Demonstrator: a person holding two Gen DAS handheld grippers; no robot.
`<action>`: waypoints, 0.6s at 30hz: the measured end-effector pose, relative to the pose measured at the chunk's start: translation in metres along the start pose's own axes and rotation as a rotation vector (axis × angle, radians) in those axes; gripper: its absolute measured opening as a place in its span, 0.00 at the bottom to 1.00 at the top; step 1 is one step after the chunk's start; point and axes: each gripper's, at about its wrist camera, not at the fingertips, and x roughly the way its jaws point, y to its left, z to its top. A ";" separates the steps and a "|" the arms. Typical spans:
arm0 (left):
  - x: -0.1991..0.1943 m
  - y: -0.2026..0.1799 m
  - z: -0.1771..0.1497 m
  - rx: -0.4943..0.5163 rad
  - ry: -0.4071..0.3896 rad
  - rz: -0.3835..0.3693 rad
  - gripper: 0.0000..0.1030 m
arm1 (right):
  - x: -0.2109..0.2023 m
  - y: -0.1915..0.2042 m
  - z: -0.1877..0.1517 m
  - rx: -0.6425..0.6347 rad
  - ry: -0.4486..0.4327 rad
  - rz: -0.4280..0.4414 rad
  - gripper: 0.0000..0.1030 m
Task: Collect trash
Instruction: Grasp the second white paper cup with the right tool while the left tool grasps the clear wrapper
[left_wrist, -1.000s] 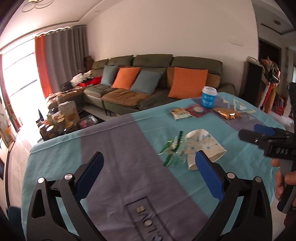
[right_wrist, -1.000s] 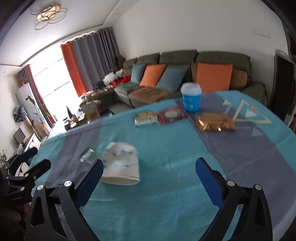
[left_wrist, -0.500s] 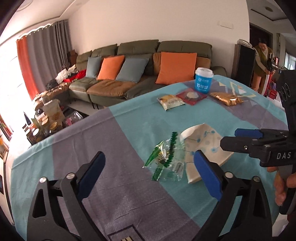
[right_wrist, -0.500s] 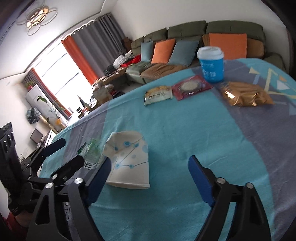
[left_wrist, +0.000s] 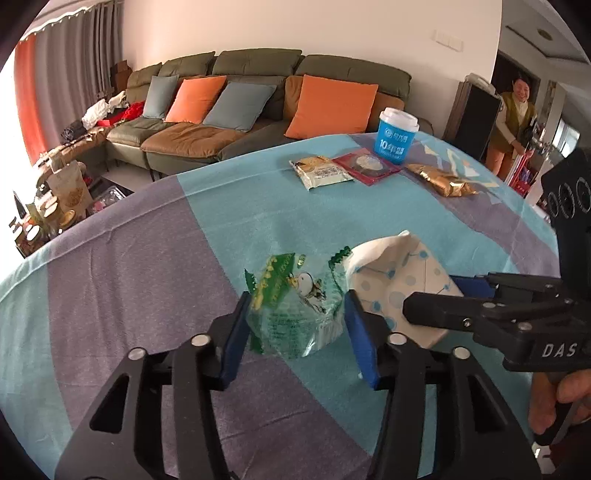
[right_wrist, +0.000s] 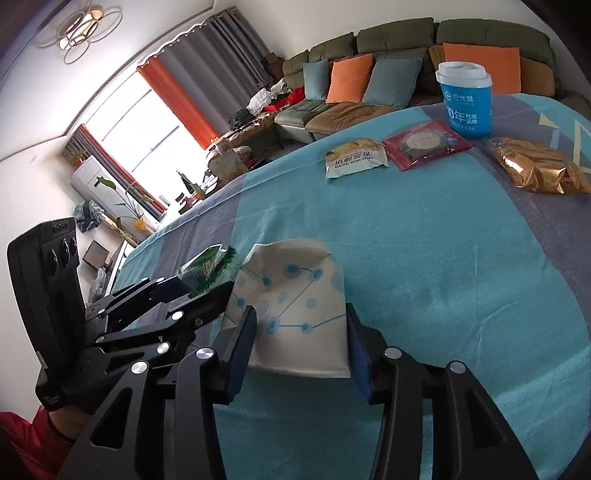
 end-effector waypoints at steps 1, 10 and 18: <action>-0.001 0.001 0.000 0.001 -0.004 -0.006 0.36 | 0.000 -0.001 0.001 0.010 -0.003 0.006 0.38; -0.017 0.004 -0.002 -0.037 -0.060 -0.016 0.11 | -0.012 -0.002 0.001 0.037 -0.047 0.013 0.26; -0.090 0.007 -0.013 -0.034 -0.189 0.018 0.11 | -0.047 0.004 -0.002 0.041 -0.131 -0.023 0.19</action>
